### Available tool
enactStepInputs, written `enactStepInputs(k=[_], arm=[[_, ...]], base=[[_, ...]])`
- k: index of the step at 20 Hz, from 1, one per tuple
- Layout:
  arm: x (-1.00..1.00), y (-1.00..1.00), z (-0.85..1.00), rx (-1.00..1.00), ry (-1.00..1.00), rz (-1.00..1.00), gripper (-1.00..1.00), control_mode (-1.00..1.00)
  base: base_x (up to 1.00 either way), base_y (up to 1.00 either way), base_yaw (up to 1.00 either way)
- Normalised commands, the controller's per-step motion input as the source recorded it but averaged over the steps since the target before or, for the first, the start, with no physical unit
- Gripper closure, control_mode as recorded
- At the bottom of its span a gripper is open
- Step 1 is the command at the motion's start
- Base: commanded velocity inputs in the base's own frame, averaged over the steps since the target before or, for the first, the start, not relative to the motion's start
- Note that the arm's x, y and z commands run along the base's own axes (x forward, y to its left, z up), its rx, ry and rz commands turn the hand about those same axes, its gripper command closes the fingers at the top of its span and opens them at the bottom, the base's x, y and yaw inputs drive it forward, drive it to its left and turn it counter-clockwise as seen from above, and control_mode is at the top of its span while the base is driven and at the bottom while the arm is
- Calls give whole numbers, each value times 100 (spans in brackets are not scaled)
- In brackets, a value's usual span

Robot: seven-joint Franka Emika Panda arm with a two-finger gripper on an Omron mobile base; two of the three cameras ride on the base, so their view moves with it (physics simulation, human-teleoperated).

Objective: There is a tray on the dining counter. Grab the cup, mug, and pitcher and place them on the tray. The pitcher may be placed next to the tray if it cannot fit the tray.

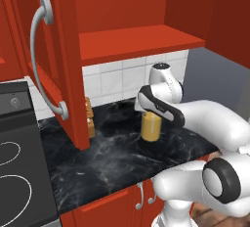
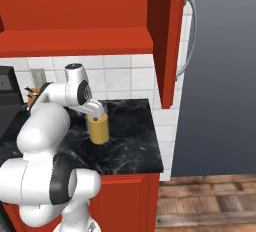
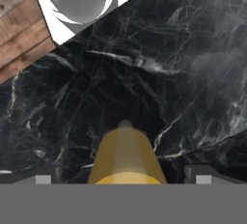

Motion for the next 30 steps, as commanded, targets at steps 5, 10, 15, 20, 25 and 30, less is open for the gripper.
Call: enactStepInputs(k=[5,10,15,20,25,30], arm=[[21,0,-10,0,0,-1,-100,-100],[8,0,-11,0,-2,0,-100,-100],[6,0,-10,0,-3,0,-100,-100],[4,0,-7,0,-4,0,-100,-100],[0,0,-14,0,-4,0,-100,-100],[0,0,-25,0,-4,0,-100,-100]], base=[[0,0,0],[0,0,0],[0,0,0],[0,0,0],[0,0,0],[0,0,0]])
